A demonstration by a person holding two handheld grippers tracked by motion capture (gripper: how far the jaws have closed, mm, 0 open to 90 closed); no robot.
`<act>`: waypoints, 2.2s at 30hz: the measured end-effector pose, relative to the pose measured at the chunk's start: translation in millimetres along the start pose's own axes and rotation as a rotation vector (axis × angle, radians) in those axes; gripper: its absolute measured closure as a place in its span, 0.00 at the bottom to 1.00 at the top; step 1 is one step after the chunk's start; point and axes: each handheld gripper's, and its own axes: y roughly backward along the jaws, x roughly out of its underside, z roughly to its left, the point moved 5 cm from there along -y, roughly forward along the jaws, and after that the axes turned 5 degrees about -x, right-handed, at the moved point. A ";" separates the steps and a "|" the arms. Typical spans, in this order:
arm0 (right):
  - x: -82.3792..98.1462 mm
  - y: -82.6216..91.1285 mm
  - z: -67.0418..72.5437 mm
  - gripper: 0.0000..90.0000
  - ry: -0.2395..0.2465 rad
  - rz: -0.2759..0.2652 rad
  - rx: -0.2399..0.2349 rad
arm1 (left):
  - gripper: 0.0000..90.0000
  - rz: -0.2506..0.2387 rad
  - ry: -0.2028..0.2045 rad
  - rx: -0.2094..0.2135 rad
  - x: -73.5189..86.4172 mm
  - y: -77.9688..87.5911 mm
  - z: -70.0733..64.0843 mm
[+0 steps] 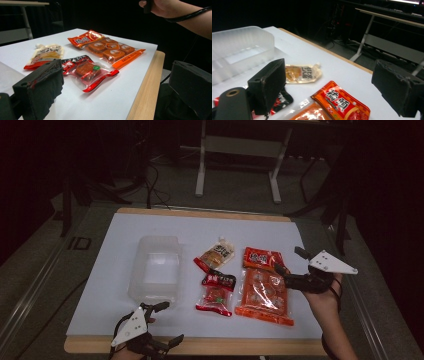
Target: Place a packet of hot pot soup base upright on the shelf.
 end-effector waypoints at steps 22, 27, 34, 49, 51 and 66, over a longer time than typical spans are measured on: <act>33.7 -33.7 -47.7 0.15 -0.119 0.093 0.033 | 0.00 0.007 0.001 0.003 1.0 -0.7 -0.3; 44.4 -42.2 -55.0 0.15 -0.134 0.122 0.040 | 0.00 0.010 -0.001 0.006 1.5 -1.2 -0.8; 57.5 -56.2 -61.6 0.16 -0.158 0.155 0.042 | 0.00 0.014 -0.003 0.004 1.8 -0.9 -0.9; 96.2 -77.7 -78.2 0.22 -0.226 0.246 0.055 | 0.00 0.019 0.004 0.007 3.2 -1.3 -1.0; 101.9 -79.4 -82.3 0.23 -0.240 0.256 0.059 | 0.00 0.022 0.005 0.008 3.6 -1.7 -1.0; 141.1 -93.9 -94.0 0.27 -0.293 0.363 0.081 | 0.00 0.000 0.061 0.023 2.1 -1.1 0.3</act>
